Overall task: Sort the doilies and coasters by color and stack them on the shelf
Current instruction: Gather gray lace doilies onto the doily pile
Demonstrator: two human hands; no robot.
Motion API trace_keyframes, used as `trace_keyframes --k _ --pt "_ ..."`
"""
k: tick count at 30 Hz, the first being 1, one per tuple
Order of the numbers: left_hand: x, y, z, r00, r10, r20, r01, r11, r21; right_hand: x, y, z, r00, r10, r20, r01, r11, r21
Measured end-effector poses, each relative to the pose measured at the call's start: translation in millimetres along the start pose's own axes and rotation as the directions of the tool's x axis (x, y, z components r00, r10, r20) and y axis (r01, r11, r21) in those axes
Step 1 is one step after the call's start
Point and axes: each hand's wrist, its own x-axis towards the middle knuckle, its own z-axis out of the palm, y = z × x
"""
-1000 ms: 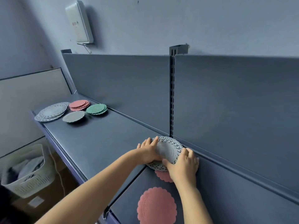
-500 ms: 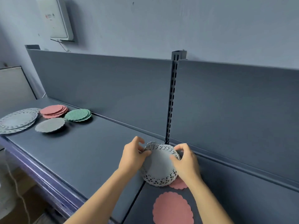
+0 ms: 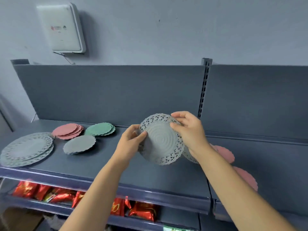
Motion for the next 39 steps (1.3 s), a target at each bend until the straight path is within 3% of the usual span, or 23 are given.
trace_keyframes --k 4,9,14,20,24,28,33,35,36,39 --pt "-22.5 11.5 -90.0 0.981 0.035 -0.189 -0.055 0.993 -0.104 -18.5 -11.8 78.8 0.95 0.209 0.233 -0.206 0.978 -0.038" --pt "-50.3 -11.2 -198.6 0.89 -0.062 -0.451 0.032 0.997 -0.073 -42.0 4.1 186.6 0.858 0.278 0.431 -0.236 0.96 -0.149" --pt "-62.8 -30.0 -293.4 0.834 -0.179 -0.521 0.193 0.981 -0.029 -45.7 15.1 288.7 0.769 0.315 0.556 -0.291 0.947 -0.134" --pt "-37.9 -45.7 -381.7 0.799 -0.103 -0.592 0.253 0.951 0.177 -24.6 23.9 394.6 0.734 0.237 0.637 -0.194 0.971 -0.139" --pt "-2.2 -53.2 -413.2 0.859 -0.027 -0.512 0.282 0.859 0.428 1.6 35.0 443.0 0.768 0.212 0.605 -0.057 0.963 -0.265" --pt "30.0 -56.9 -443.3 0.902 0.063 -0.427 0.2 0.815 0.543 18.5 50.8 478.2 0.821 0.213 0.529 -0.001 0.928 -0.373" --pt "55.6 -82.7 -473.8 0.955 0.086 -0.283 0.131 0.736 0.664 14.5 62.4 507.3 0.817 0.23 0.529 0.116 0.833 -0.541" --pt "68.1 -90.1 -481.6 0.974 0.097 -0.205 0.08 0.7 0.71 10.9 67.0 514.3 0.847 0.212 0.488 0.134 0.803 -0.581" --pt "73.8 -95.2 -483.8 0.983 0.098 -0.155 0.053 0.66 0.749 9.3 69.7 517.1 0.864 0.205 0.459 0.13 0.791 -0.598" --pt "80.8 -107.2 -484.2 0.995 0.098 0.0 -0.041 0.416 0.908 1.9 76.0 523.6 0.886 0.22 0.409 0.113 0.752 -0.65"
